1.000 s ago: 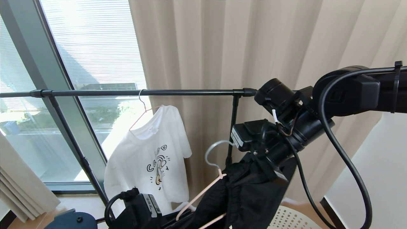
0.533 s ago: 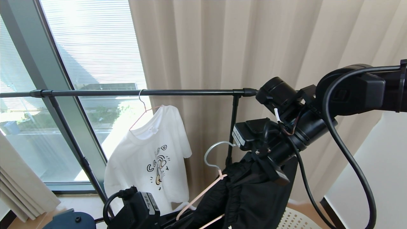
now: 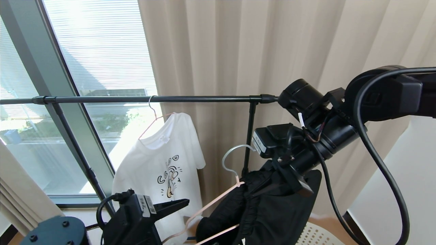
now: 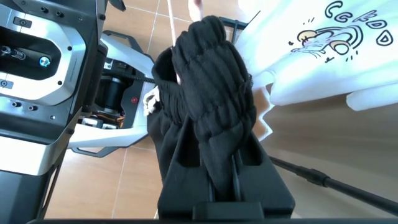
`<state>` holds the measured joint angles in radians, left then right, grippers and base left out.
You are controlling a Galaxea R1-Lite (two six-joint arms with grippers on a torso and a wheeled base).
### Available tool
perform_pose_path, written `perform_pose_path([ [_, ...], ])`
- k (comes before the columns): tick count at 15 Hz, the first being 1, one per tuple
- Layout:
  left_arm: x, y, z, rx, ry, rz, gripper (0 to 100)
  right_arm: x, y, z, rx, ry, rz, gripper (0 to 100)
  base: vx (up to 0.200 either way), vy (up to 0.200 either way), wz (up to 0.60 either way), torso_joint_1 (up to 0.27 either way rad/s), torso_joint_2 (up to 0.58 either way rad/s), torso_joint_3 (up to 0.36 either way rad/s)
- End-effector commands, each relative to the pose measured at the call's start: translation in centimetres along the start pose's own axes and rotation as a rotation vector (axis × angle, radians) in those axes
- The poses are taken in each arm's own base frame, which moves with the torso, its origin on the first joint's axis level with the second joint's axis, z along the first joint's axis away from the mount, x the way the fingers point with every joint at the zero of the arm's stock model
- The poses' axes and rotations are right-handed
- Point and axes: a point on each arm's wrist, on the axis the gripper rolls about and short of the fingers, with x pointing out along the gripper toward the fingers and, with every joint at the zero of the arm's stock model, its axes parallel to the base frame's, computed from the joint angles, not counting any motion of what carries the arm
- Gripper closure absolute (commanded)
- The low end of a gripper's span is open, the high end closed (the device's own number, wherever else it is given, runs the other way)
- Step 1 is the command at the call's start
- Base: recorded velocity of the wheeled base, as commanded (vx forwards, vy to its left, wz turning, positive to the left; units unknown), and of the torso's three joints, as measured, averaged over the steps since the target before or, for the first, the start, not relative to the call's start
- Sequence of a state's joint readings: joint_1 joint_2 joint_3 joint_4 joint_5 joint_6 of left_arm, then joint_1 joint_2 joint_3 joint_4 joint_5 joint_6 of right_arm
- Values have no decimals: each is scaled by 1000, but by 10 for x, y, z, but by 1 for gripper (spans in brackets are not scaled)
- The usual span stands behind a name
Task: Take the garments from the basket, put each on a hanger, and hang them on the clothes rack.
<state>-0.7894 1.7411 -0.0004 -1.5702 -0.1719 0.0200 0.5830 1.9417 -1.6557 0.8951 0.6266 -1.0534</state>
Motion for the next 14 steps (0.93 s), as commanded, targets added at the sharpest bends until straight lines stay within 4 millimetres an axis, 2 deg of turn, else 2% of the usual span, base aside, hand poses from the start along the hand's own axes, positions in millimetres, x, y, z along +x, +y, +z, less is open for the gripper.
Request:
perform_pose_path([
  [1, -11, 8, 11, -36, -68, 4, 0, -7, 3, -1, 3, -2, -13, 100, 0, 0, 0, 0, 0, 0],
  [4, -22, 20, 20, -111, -119, -31, 0, -15, 11, -4, 9, -2, -22, 100, 0, 0, 0, 0, 0, 0],
  [9, -33, 32, 27, -186, -163, -47, 0, -18, 9, -7, 53, 21, -50, 100, 0, 0, 0, 0, 0, 0],
  [10, -39, 40, 28, -221, -172, -64, 0, -22, 9, -7, 78, 63, -89, 100, 0, 0, 0, 0, 0, 0],
  [14, -33, 46, 27, -236, -161, -55, 0, -24, 0, -5, 191, 48, -192, 100, 0, 0, 0, 0, 0, 0],
])
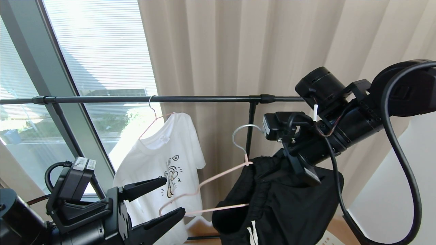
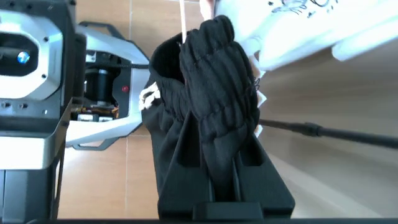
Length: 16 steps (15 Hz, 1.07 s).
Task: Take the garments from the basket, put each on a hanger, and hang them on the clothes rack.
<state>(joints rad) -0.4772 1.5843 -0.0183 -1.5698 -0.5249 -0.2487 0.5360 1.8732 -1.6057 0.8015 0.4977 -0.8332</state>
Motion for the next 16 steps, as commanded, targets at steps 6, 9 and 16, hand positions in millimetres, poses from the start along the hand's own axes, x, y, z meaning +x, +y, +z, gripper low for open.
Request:
perform_pose_path([
  [6, 13, 12, -11, -26, 50, 46, 0, -15, 7, 0, 271, -83, -64, 100, 0, 0, 0, 0, 0, 0],
  [9, 17, 15, -18, -2, 86, 55, 0, -8, 15, -20, 294, -174, -84, 100, 0, 0, 0, 0, 0, 0],
  [16, 49, 13, -54, 27, 204, 215, 0, 7, 35, -49, 279, -303, -161, 100, 0, 0, 0, 0, 0, 0],
])
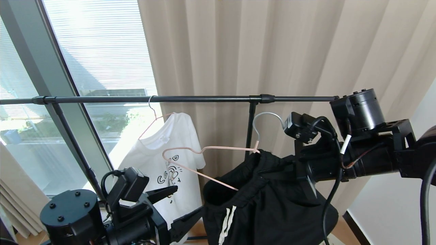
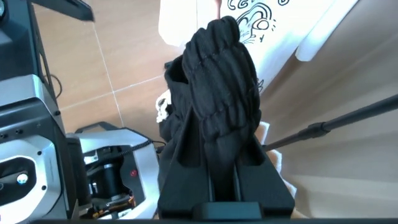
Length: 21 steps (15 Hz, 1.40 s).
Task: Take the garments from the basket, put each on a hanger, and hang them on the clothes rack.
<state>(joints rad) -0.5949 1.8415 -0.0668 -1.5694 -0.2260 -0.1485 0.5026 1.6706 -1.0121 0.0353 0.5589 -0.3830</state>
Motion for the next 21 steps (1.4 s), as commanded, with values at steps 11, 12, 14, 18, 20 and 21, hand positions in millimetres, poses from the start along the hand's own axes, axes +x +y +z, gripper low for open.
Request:
perform_pose_path([
  [11, 43, 1, -21, 10, 43, 188, 0, -8, 10, -9, -30, -65, -19, 100, 0, 0, 0, 0, 0, 0],
  [12, 49, -1, -25, 14, 50, 205, 0, -9, 10, -9, -28, -69, -21, 100, 0, 0, 0, 0, 0, 0],
  [14, 55, -1, -28, 17, 55, 217, 0, -9, 11, -8, -29, -69, -18, 100, 0, 0, 0, 0, 0, 0],
  [18, 70, -4, -39, 25, 82, 211, 0, -13, 13, -7, -36, -77, -21, 100, 0, 0, 0, 0, 0, 0],
  [20, 71, -5, -41, 26, 89, 208, 0, -14, 14, -7, -37, -79, -22, 100, 0, 0, 0, 0, 0, 0],
  [21, 74, -4, -47, 26, 108, 209, 0, -16, 16, -7, -41, -83, -24, 100, 0, 0, 0, 0, 0, 0],
])
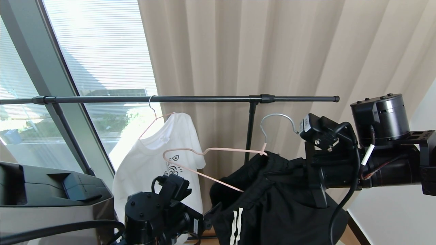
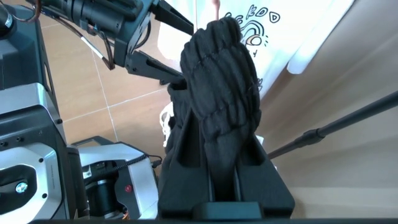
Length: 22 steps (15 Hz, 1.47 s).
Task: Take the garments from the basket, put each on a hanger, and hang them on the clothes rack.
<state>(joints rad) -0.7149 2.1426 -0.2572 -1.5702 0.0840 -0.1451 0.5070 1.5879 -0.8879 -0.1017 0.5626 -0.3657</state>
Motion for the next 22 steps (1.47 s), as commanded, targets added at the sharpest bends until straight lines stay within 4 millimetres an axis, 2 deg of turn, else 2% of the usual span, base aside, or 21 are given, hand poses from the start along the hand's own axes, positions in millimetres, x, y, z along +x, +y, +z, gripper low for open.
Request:
perform_pose_path([
  [1, 7, 0, -9, 3, 31, 2, 0, -3, 2, 1, -5, -6, -1, 100, 0, 0, 0, 0, 0, 0],
  [7, 10, -1, -19, 10, 69, 0, 0, -3, 7, -1, -14, -2, 11, 100, 0, 0, 0, 0, 0, 0],
  [16, 14, 0, -10, -47, 25, 3, 0, 0, 13, -8, -41, 20, 35, 100, 0, 0, 0, 0, 0, 0],
  [22, 14, -1, -19, -32, 62, 2, 0, -6, 15, -3, -62, -18, 21, 100, 0, 0, 0, 0, 0, 0],
])
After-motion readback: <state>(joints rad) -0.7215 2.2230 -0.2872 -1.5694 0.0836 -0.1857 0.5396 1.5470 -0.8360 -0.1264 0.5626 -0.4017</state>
